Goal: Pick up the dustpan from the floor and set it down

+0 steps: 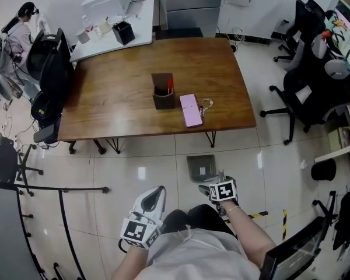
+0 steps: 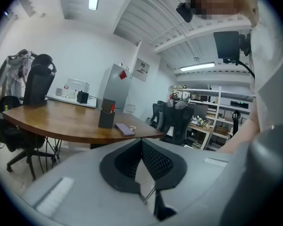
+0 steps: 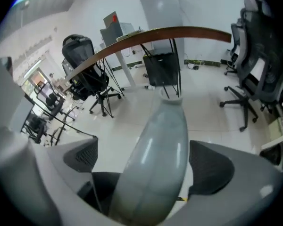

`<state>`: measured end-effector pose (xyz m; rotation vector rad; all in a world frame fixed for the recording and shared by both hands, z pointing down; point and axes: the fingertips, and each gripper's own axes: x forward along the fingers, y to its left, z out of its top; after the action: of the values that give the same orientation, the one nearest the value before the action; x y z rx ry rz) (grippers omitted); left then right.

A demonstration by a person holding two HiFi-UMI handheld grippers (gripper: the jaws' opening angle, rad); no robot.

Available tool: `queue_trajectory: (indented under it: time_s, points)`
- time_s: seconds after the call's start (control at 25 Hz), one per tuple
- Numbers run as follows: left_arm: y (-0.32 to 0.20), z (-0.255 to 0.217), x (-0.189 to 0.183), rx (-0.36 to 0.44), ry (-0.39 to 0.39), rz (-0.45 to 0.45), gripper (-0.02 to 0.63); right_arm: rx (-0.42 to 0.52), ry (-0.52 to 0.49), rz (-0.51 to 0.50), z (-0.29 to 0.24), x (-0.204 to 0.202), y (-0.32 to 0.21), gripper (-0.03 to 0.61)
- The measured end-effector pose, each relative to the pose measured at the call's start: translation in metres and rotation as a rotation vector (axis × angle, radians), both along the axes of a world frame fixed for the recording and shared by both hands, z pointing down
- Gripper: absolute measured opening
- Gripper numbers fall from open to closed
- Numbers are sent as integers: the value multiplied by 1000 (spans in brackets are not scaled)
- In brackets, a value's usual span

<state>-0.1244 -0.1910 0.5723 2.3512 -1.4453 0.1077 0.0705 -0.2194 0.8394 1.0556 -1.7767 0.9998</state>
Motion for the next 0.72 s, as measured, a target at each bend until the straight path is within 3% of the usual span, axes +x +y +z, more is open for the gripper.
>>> queue_trajectory:
  time_s: [0.2, 0.32, 0.4, 0.44, 0.48, 0.6, 0.64, 0.72]
  points:
    - [17, -14, -16, -35, -4, -19, 15, 37, 113, 25, -21, 22, 5, 584]
    - [26, -33, -25, -48, -1, -20, 15, 62, 90, 64, -55, 25, 13, 583]
    - [33, -45, -29, -47, 6, -11, 15, 128, 22, 112, -90, 20, 16, 579]
    - [37, -49, -29, -40, 9, 1, 15, 173, -10, 143, -111, 19, 19, 536]
    - [42, -54, -28, -31, 11, 14, 15, 229, -34, 173, -133, 21, 22, 443]
    - [55, -69, -24, 0, 15, 28, 15, 412, -129, 203, -203, 21, 34, 89]
    - [60, -75, -21, 11, 17, 25, 15, 455, -186, 186, -222, 16, 41, 9]
    - [72, -86, -13, 38, 13, 28, 15, 507, -290, 122, -254, 7, 59, 3]
